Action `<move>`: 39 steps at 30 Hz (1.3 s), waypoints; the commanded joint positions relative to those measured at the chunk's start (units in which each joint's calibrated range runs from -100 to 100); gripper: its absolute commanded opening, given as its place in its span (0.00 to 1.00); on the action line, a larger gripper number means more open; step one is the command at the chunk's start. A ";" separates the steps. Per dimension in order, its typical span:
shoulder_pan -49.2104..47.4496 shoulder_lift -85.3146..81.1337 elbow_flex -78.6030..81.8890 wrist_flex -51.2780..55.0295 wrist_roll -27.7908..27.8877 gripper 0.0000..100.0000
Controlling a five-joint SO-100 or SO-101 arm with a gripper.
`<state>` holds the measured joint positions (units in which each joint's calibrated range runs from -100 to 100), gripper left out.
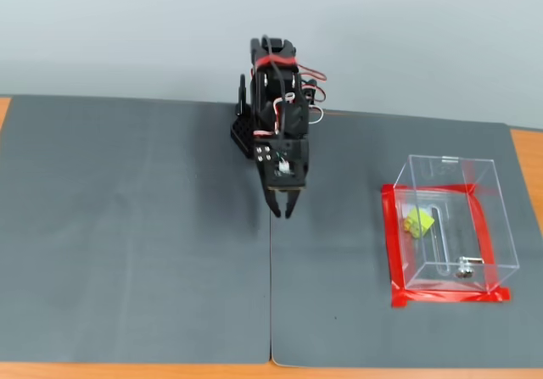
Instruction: Pick the green lego block and place it into the transparent box
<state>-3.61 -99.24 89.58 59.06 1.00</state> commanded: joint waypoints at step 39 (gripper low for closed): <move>-1.50 -0.09 2.64 15.85 -0.09 0.04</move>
<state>-5.31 -99.32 95.60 74.59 0.76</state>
